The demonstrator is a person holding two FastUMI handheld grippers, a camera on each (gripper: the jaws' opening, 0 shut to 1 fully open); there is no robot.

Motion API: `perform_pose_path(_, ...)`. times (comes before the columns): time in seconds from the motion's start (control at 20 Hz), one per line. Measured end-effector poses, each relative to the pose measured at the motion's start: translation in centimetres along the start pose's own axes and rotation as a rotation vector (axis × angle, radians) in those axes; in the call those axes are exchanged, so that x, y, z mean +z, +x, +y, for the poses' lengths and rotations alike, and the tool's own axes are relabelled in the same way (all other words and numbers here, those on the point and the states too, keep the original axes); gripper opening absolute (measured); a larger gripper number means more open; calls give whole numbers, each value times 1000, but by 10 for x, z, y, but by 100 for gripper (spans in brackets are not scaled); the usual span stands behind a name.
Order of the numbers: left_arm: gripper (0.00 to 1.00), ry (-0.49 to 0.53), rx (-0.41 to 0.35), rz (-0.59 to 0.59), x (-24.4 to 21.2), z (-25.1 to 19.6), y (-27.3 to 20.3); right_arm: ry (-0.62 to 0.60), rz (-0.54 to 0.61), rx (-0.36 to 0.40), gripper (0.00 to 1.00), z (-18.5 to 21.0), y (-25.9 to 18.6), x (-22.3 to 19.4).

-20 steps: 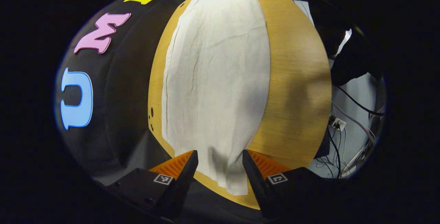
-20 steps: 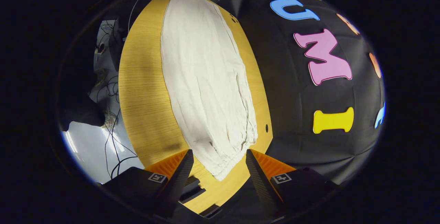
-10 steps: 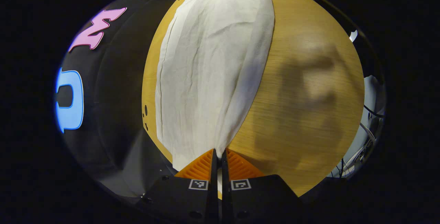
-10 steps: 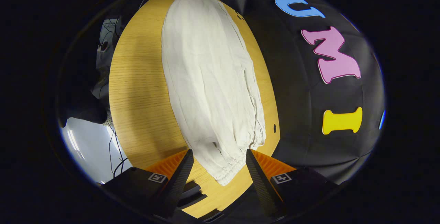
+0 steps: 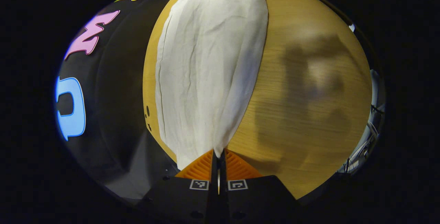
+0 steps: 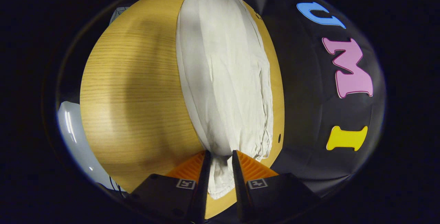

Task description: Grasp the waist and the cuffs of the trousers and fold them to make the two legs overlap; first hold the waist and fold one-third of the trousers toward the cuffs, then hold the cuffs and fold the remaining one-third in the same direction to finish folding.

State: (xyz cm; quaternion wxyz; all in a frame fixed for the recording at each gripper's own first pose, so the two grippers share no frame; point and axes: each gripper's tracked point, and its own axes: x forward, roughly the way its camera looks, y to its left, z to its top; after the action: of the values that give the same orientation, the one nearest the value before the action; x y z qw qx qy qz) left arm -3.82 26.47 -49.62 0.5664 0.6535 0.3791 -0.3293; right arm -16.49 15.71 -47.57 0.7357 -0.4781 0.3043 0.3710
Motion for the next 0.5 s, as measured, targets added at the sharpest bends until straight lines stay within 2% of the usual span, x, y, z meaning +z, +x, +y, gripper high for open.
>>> perform_pose_path(0.05, 6, -14, 1, -1, 0, 0, 1, 15, 10, 15, 32, 1, 3, -2)
perform_pose_path(0.1, 6, -32, 2, -1, 0, 1, 1, 34, 22, 26, 19, 2, 3, -2)
perform_pose_path(0.15, 6, -48, 4, -2, 1, 1, 2, 52, 32, 29, 12, 2, 2, -1)
perform_pose_path(0.2, 6, -62, 6, -1, 2, 1, 1, 65, 41, 32, 8, 2, 4, -2)
perform_pose_path(0.3, 5, -106, 9, -1, 2, 2, 2, 82, 70, 48, 8, 2, 4, -1)
perform_pose_path(0.35, 5, -138, 14, -5, 3, 2, 2, 86, 74, 33, 5, -4, 2, 0)
perform_pose_path(0.5, 5, -218, 72, -15, 7, 20, -6, 68, 59, -56, 5, -31, -4, 6)
